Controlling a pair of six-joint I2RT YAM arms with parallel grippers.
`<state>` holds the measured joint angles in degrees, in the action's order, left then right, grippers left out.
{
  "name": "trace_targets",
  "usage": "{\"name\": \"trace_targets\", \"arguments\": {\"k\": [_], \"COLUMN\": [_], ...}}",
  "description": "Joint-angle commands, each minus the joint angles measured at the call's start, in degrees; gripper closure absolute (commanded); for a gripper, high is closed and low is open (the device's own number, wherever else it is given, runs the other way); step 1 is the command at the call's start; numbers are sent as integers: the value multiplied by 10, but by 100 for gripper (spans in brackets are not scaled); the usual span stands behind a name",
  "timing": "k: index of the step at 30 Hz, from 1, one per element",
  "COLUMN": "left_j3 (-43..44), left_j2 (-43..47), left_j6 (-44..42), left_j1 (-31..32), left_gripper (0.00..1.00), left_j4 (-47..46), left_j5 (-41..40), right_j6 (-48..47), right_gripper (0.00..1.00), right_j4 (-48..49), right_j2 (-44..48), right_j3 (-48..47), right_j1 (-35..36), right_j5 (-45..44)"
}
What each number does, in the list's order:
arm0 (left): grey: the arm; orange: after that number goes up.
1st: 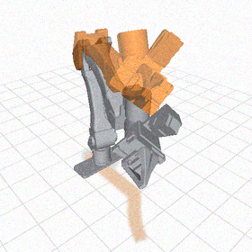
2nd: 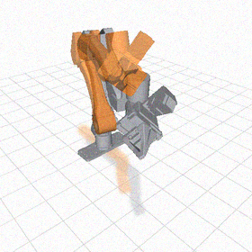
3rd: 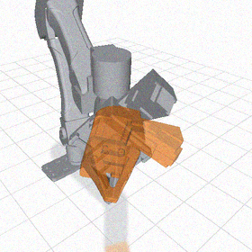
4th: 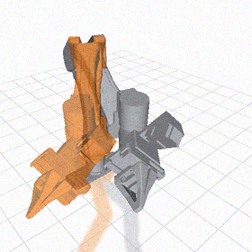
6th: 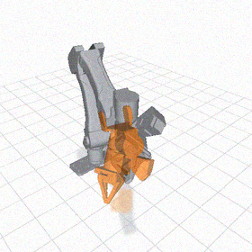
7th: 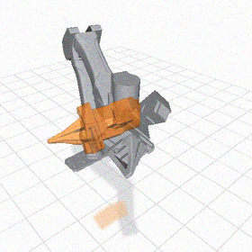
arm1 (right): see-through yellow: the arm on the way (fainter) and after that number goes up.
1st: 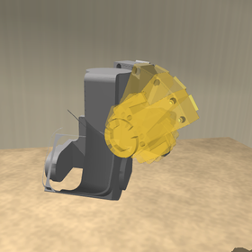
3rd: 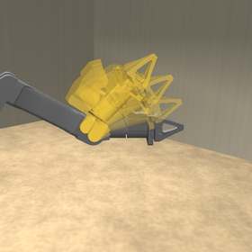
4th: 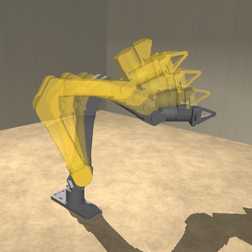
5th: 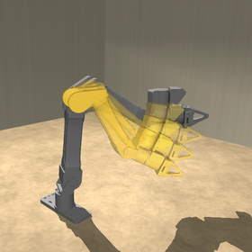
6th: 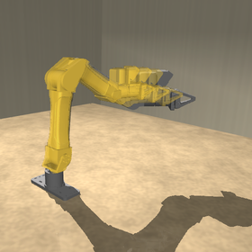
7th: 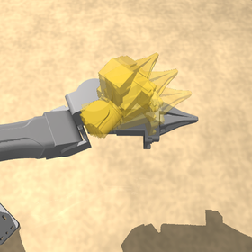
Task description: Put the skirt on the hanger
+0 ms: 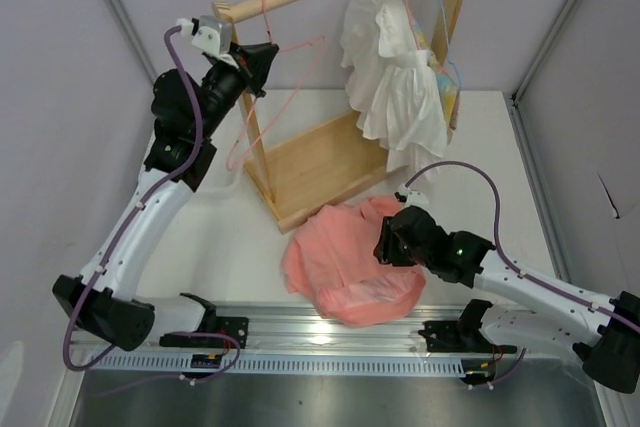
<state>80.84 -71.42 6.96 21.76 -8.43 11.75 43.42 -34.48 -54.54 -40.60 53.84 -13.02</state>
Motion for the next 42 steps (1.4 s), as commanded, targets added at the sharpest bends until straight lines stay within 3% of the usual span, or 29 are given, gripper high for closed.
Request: {"name": "trace_targets", "arguments": {"k": [1, 5, 13, 19, 26, 31, 37, 42], "left_j3": [40, 116, 61, 148, 175, 297, 262, 343], "left_j2": [-49, -112, -97, -166, -215, -293, -262, -258], "left_j6": [0, 15, 21, 40, 46, 47, 88, 76], "left_j1": [-7, -22, -24, -56, -60, -75, -75, -80], "left_gripper": [100, 100, 100, 100, 100, 100, 100, 100], "left_j4": [-32, -3, -162, -150, -250, -184, -219, -68], "left_j5": [10, 12, 18, 13, 27, 35, 74, 114], "right_j6": [-8, -13, -27, -33, -38, -41, -42, -51], "right_gripper": [55, 55, 54, 54, 54, 54, 54, 54], "right_j4": [24, 23, 31, 24, 24, 24, 36, 45], "right_j2": [-3, 0, -6, -2, 5, 12, 19, 9], "right_j3": [-10, -8, -16, -23, -19, -13, -2, -3], "right_j1": [-8, -18, -35, -39, -48, -51, -56, -64], "right_j5": [-14, -12, -2, -5, -3, -4, 0, 10]}}
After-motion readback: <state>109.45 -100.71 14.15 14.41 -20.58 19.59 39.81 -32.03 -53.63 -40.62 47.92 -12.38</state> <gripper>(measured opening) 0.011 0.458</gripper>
